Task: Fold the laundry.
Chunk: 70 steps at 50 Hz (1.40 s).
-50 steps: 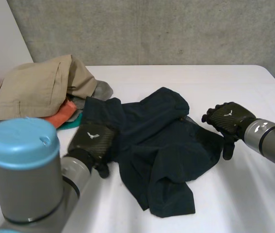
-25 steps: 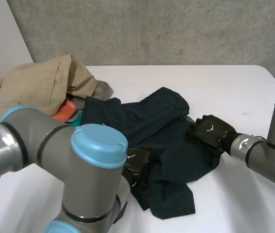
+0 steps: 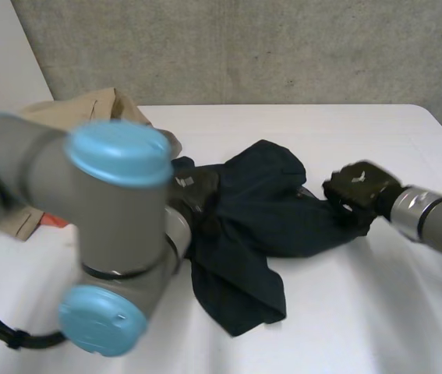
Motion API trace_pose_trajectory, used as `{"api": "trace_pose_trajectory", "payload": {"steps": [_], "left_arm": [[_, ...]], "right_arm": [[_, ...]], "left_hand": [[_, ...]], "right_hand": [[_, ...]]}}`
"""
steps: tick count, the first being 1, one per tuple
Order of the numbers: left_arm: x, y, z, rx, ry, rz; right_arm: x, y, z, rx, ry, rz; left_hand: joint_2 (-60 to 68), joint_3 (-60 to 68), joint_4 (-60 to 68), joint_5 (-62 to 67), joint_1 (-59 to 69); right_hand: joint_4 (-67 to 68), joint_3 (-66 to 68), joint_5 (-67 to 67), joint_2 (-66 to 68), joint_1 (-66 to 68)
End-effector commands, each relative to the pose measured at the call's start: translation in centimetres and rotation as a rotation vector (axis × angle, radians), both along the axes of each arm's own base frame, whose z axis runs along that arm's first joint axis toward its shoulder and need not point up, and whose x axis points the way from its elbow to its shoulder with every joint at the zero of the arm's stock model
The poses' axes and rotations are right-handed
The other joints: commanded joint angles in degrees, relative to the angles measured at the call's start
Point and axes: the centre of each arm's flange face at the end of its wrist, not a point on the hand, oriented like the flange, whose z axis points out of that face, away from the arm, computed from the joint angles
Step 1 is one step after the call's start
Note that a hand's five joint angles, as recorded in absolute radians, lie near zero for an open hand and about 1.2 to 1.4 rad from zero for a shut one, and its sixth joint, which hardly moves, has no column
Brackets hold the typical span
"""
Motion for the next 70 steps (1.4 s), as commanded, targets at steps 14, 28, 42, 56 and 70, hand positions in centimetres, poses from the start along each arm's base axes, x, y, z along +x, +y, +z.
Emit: {"api": "trace_pose_trajectory", "payload": {"steps": [14, 28, 42, 56, 70], "left_arm": [[2.2, -2.5, 2.1, -0.144, -0.188, -0.063], [3.0, -3.5, 2.5, -0.137, -0.155, -0.019], [5.1, 2.2, 0.9, 0.082, -0.366, -0.216], [2.5, 0.7, -0.9, -0.148, -0.469, -0.310], [-0.5, -13.4, 11.7, -0.980, -0.327, 0.226]], "right_arm": [[-0.7, 3.3, 2.8, 0.267, -0.183, -0.149], [1.9, 2.0, -4.0, 0.282, -0.169, -0.241], [-0.6, 7.1, 9.1, -0.068, 0.064, -0.151], [-0.6, 7.5, 4.6, 0.139, 0.259, -0.068], [3.9, -4.2, 15.2, -0.626, -0.098, -0.246]], "left_hand": [[11.7, 12.1, 11.6, 13.8, 15.2], [11.7, 12.1, 11.6, 13.8, 15.2], [11.7, 12.1, 11.6, 13.8, 15.2], [11.7, 12.1, 11.6, 13.8, 15.2], [11.7, 12.1, 11.6, 13.8, 15.2]], "right_hand": [[-57.7, -57.7, -56.8, -56.9, -44.6], [1.6, 1.6, 2.5, 2.3, 14.6], [12.3, 12.3, 13.2, 13.1, 25.4], [12.3, 12.3, 13.2, 13.1, 25.4], [12.3, 12.3, 13.2, 13.1, 25.4]]}}
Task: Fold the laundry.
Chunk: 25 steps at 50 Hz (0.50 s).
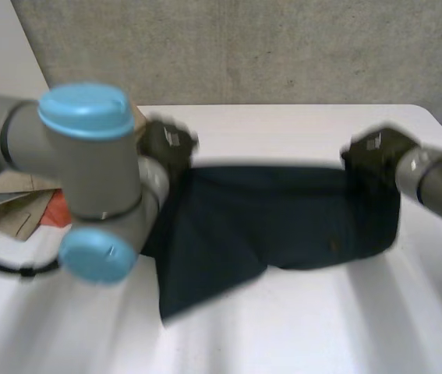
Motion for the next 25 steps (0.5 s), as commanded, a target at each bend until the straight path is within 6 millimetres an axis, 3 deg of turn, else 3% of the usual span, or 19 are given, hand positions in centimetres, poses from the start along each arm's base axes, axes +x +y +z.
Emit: {"api": "trace_pose_trajectory", "payload": {"steps": [1, 2, 6, 9, 12, 17, 19, 20, 25], "left_arm": [[-0.5, -5.8, 11.9, -0.645, 0.280, 0.122], [-0.2, -6.0, 13.0, -0.704, 0.305, 0.128], [0.7, -5.7, 16.6, -0.853, 0.385, 0.128], [0.8, -5.3, 17.1, -0.857, 0.402, 0.098], [0.6, -5.1, 16.0, -0.805, 0.403, 0.081], [1.0, -4.4, 11.9, -0.643, 0.349, 0.055], [0.9, -4.1, 10.0, -0.587, 0.324, 0.049], [0.8, -3.6, 7.9, -0.534, 0.293, 0.040], [1.0, -2.2, 1.8, -0.377, 0.194, 0.025]], "right_arm": [[2.2, -4.5, 9.1, -0.557, -0.211, -0.011], [2.4, -4.8, 11.1, -0.688, -0.258, -0.005], [2.5, -4.8, 14.7, -0.921, -0.341, -0.015], [2.7, -4.7, 14.9, -0.953, -0.354, -0.009], [3.0, -4.8, 14.2, -0.931, -0.348, -0.003], [3.3, -5.1, 10.9, -0.827, -0.315, 0.002], [3.3, -5.1, 8.5, -0.751, -0.287, 0.002], [3.3, -5.2, 7.5, -0.718, -0.275, 0.000], [3.2, -4.9, 0.9, -0.500, -0.196, -0.005]], "left_hand": [[11.4, 11.7, 11.3, 12.4, 15.0], [11.4, 11.7, 11.3, 12.4, 15.0], [11.4, 11.7, 11.3, 12.4, 15.0], [11.4, 11.7, 11.3, 12.4, 15.0], [11.4, 11.7, 11.3, 12.4, 15.0], [11.4, 11.7, 11.3, 12.4, 15.0], [11.4, 11.7, 11.3, 12.4, 15.0], [11.4, 11.7, 11.3, 12.4, 15.0], [11.4, 11.7, 11.3, 12.4, 15.0]], "right_hand": [[12.0, 12.7, 13.3, 12.9, 24.0], [12.0, 12.7, 13.3, 12.9, 24.0], [12.0, 12.7, 13.3, 12.9, 24.0], [12.0, 12.7, 13.3, 12.9, 24.0], [12.0, 12.7, 13.3, 12.9, 24.0], [12.0, 12.7, 13.3, 12.9, 24.0], [12.0, 12.7, 13.3, 12.9, 24.0], [12.0, 12.7, 13.3, 12.9, 24.0], [12.0, 12.7, 13.3, 12.9, 24.0]]}}
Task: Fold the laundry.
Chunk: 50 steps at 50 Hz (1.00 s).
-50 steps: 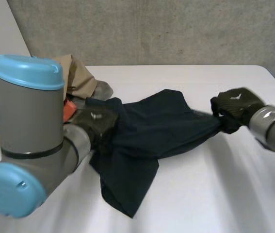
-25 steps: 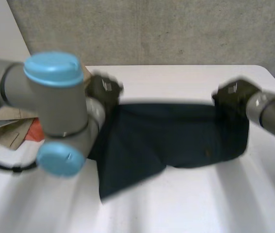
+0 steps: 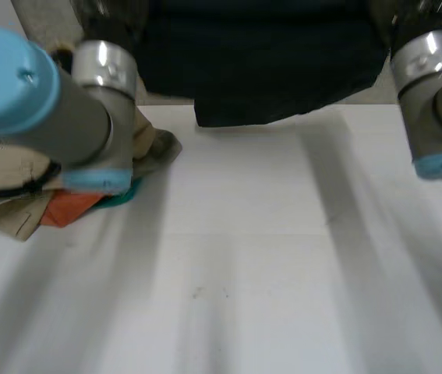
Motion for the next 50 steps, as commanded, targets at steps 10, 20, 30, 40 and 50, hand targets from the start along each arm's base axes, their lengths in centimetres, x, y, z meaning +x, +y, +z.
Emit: {"api": "trace_pose_trajectory", "payload": {"steps": [10, 20, 30, 40, 50], "left_arm": [[1.5, 7.5, -17.5, 0.544, -0.355, -0.011], [5.9, 15.8, -17.0, 0.824, -0.624, 0.007], [7.8, 22.5, -17.9, 1.004, -0.897, -0.082], [6.4, 21.7, -16.2, 0.895, -0.954, -0.103], [1.7, 11.8, -16.1, 0.749, -0.746, -0.007]], "right_arm": [[-1.4, 4.8, -17.5, 0.676, 0.253, 0.010], [-4.7, 12.6, -16.8, 1.095, 0.440, 0.007], [-6.7, 17.9, -17.9, 1.262, 0.734, 0.056], [-6.9, 17.8, -17.4, 1.233, 0.721, 0.053], [-6.4, 13.5, -16.2, 1.059, 0.590, -0.016]], "left_hand": [[11.3, 11.7, 11.1, 12.4, 15.0], [11.3, 11.7, 11.1, 12.4, 15.0], [11.3, 11.7, 11.1, 12.4, 15.0], [11.3, 11.7, 11.1, 12.4, 15.0], [11.3, 11.7, 11.1, 12.4, 15.0]], "right_hand": [[12.0, 12.3, 13.1, 12.9, 24.0], [12.0, 12.3, 13.1, 12.9, 24.0], [12.0, 12.3, 13.1, 12.9, 24.0], [12.0, 12.3, 13.1, 12.9, 24.0], [12.0, 12.3, 13.1, 12.9, 24.0]]}}
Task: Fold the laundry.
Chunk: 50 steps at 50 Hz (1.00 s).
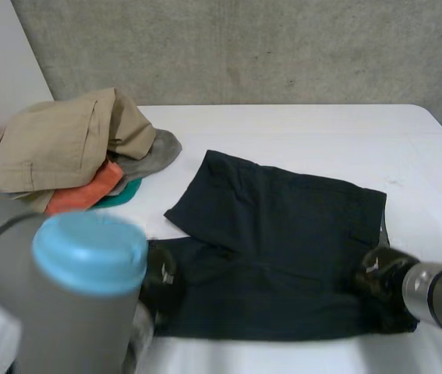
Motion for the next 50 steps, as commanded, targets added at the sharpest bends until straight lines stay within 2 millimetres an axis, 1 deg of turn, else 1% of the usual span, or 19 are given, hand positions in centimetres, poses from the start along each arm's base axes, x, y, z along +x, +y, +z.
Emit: {"api": "trace_pose_trajectory", "payload": {"steps": [1, 4, 8, 9, 11, 14, 20, 21, 22, 23, 25, 27, 30, 34, 36, 39, 42, 44, 50], "left_arm": [[-3.4, -7.7, 0.3, -0.146, 0.149, 0.073], [-6.0, -10.8, 0.4, -0.256, 0.261, 0.040], [-9.7, -14.4, 0.9, -0.438, 0.392, -0.045], [-10.4, -15.1, 0.9, -0.478, 0.410, -0.066], [-11.9, -17.3, 0.9, -0.599, 0.443, -0.113], [-12.5, -19.9, 0.4, -0.700, 0.450, -0.123], [-14.1, -23.3, -3.5, -0.783, 0.486, -0.150], [-14.2, -23.4, -3.8, -0.783, 0.489, -0.155], [-14.3, -23.4, -4.4, -0.777, 0.490, -0.159], [-14.4, -23.4, -5.1, -0.766, 0.494, -0.165], [-14.4, -23.5, -5.5, -0.766, 0.526, -0.164], [-14.3, -23.4, -5.6, -0.768, 0.555, -0.157], [-14.3, -23.0, -5.0, -0.776, 0.577, -0.158], [-13.3, -21.7, -0.5, -0.811, 0.630, -0.150], [-13.0, -20.7, 0.5, -0.796, 0.654, -0.152], [-11.8, -19.0, 1.9, -0.734, 0.703, -0.141], [-10.5, -17.2, 3.0, -0.632, 0.761, -0.132], [-9.7, -16.2, 3.5, -0.563, 0.782, -0.121], [-7.1, -12.8, 3.1, -0.232, 0.848, -0.036]], "right_arm": [[0.7, -3.9, 0.8, -0.185, -0.076, -0.045], [1.0, -5.8, 0.7, -0.259, -0.088, -0.059], [1.7, -9.4, 1.0, -0.390, -0.115, -0.100], [2.1, -11.1, 0.8, -0.451, -0.126, -0.118], [2.4, -12.4, 0.5, -0.497, -0.129, -0.129], [2.9, -15.0, -0.6, -0.581, -0.131, -0.155], [3.9, -19.2, -3.4, -0.714, -0.154, -0.183], [3.9, -19.6, -3.7, -0.736, -0.155, -0.187], [4.0, -20.2, -4.1, -0.765, -0.154, -0.196], [4.1, -20.4, -4.2, -0.780, -0.155, -0.200], [4.1, -20.9, -4.0, -0.832, -0.157, -0.221], [4.0, -21.1, -3.3, -0.859, -0.179, -0.244], [3.7, -20.7, -0.8, -0.900, -0.249, -0.278], [3.1, -19.3, 2.8, -0.908, -0.386, -0.315], [2.9, -17.8, 4.5, -0.866, -0.445, -0.297], [2.8, -15.8, 5.6, -0.768, -0.485, -0.265], [1.6, -14.0, 5.6, -0.606, -0.508, -0.274], [0.3, -13.0, 4.6, -0.465, -0.517, -0.322], [-1.2, -10.8, 1.6, -0.219, -0.533, -0.416]], "left_hand": [[11.3, 11.6, 11.1, 11.8, 15.0], [11.3, 11.6, 11.1, 11.8, 15.0], [11.3, 11.6, 11.1, 11.8, 15.0], [11.3, 11.6, 11.1, 11.8, 15.0], [11.3, 11.6, 11.1, 11.8, 15.0], [11.3, 11.6, 11.1, 11.8, 15.0], [8.7, 9.0, 8.5, 9.2, 12.4], [-0.5, -0.2, -0.7, 0.0, 3.2], [-10.8, -10.4, -11.0, -10.2, -7.1], [-27.4, -27.0, -27.6, -26.8, -23.7], [-58.7, -58.4, -58.9, -58.2, -55.0], [-58.7, -58.4, -58.9, -58.2, -55.0], [-58.7, -58.4, -58.9, -58.2, -55.0], [-58.7, -58.4, -58.9, -58.2, -55.0], [-58.7, -58.4, -58.9, -58.2, -55.0], [-58.7, -58.4, -58.9, -58.2, -55.0], [-57.0, -56.6, -57.2, -56.4, -53.3], [-56.5, -56.1, -56.7, -55.9, -52.8], [-56.8, -56.5, -57.0, -56.3, -53.1]], "right_hand": [[12.0, 12.3, 13.0, 12.9, 23.6], [12.0, 12.3, 13.0, 12.9, 23.6], [12.0, 12.3, 13.0, 12.9, 23.6], [12.0, 12.3, 13.0, 12.9, 23.6], [12.0, 12.3, 13.0, 12.9, 23.6], [12.0, 12.3, 13.0, 12.9, 23.6], [11.7, 12.0, 12.7, 12.7, 23.3], [2.4, 2.7, 3.4, 3.3, 14.0], [-32.8, -32.5, -31.8, -31.9, -21.3], [-58.0, -57.7, -57.0, -57.1, -46.4], [-58.0, -57.7, -57.0, -57.1, -46.4], [-58.0, -57.7, -57.0, -57.1, -46.4], [-58.0, -57.7, -57.0, -57.1, -46.4], [-58.0, -57.7, -57.0, -57.1, -46.4], [-58.0, -57.7, -57.0, -57.1, -46.4], [-58.0, -57.7, -57.0, -57.1, -46.4], [-58.0, -57.7, -57.0, -57.1, -46.4], [-58.0, -57.7, -57.0, -57.1, -46.4], [-48.0, -47.7, -47.0, -47.1, -36.4]]}}
